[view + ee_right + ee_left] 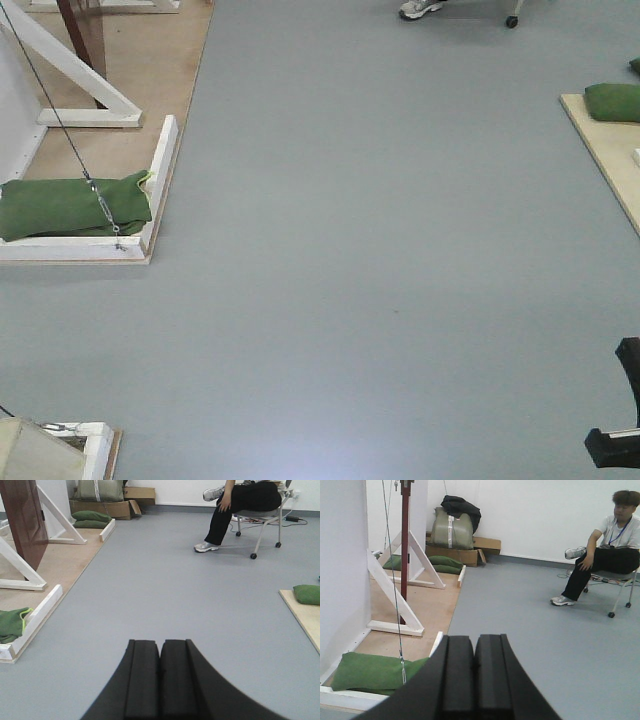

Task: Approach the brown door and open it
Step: 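Drive the base forward across the grey floor toward the brown door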

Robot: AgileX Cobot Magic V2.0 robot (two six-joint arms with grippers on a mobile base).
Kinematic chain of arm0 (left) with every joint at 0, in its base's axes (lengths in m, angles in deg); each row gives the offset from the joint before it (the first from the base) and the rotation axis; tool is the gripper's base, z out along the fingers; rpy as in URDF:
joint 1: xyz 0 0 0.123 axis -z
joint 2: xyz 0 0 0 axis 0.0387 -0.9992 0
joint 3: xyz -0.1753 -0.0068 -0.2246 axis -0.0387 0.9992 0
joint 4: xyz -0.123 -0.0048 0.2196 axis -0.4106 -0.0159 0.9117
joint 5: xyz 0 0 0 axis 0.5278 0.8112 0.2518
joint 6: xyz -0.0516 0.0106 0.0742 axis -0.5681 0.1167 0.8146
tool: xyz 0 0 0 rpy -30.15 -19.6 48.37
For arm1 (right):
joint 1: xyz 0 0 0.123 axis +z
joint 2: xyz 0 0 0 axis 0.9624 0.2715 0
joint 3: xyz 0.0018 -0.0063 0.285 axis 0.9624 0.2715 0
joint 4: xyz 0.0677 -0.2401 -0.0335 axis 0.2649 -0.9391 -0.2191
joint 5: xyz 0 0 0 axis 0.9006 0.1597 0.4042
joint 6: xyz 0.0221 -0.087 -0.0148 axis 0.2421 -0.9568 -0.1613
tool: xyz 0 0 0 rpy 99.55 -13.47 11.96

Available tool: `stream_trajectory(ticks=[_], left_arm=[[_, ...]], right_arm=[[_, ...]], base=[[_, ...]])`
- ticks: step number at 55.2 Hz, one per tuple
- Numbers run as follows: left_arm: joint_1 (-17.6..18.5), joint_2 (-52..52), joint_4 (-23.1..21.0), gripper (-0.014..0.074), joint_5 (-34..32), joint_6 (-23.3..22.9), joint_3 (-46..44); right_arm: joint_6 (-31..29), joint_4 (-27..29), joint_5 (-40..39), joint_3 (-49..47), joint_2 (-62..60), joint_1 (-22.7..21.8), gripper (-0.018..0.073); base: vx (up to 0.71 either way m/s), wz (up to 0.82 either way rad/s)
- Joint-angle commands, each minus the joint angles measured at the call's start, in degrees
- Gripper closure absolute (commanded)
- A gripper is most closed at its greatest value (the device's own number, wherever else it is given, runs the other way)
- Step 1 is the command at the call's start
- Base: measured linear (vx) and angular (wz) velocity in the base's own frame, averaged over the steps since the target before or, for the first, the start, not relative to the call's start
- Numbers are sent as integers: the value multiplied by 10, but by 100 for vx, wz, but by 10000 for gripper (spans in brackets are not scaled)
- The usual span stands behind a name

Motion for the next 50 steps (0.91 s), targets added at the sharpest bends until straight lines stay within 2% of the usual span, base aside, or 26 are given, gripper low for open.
stream_trajectory(ticks=[1, 50], left_arm=[[2, 9, 0, 600, -45, -6, -10], [1, 10, 0, 600, -45, -6, -10]], right_arm=[[-3, -4, -47, 2, -8, 0, 559], [-3, -4, -47, 3, -12, 0, 559]], base=[[0, 0], [4, 0]])
